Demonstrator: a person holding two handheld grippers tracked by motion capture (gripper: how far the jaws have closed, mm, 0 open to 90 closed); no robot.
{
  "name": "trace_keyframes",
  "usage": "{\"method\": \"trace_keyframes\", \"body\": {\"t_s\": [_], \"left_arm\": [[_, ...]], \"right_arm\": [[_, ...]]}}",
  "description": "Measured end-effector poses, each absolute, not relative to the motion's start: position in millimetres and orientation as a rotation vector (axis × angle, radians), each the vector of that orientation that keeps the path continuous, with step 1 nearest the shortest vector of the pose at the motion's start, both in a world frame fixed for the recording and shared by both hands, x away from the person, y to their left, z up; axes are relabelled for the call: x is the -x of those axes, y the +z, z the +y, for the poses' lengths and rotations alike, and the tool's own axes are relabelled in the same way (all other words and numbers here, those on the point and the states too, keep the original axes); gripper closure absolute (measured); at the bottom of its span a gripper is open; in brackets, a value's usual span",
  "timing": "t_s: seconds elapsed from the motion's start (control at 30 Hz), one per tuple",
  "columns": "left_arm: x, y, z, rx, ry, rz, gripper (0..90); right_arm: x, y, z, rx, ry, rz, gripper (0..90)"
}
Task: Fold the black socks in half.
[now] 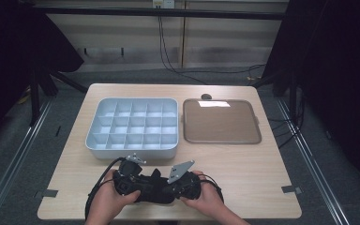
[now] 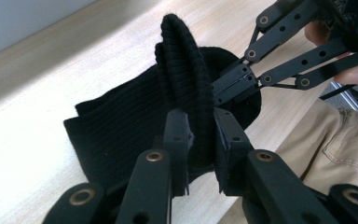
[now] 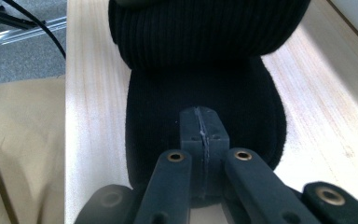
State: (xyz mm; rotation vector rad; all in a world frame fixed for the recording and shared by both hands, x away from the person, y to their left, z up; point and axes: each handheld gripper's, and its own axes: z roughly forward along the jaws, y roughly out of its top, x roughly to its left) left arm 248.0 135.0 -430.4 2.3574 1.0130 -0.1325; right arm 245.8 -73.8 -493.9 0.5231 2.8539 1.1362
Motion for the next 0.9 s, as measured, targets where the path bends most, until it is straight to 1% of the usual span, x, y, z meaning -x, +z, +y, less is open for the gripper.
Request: {"method": "trace_keyframes", "body": {"t_s": [0.4, 0.6, 0.9], "left_arm": [[-247.6, -440.2, 127.1, -2.367, -0.162, 1.011, 76.7], [-248.6, -444.6, 127.1, -2.377, -0.168, 1.017, 76.6], [-249.7, -448.3, 127.5, -2.367, -0.17, 1.034, 76.6]], "right_arm": [[-244.4, -493.7, -73.2, -0.529, 1.13, 2.851, 89.8], [-244.0, -492.6, -72.9, -0.514, 1.119, 2.852, 88.3], [-244.9, -482.7, -78.4, -0.514, 1.157, 2.82, 88.4]]}}
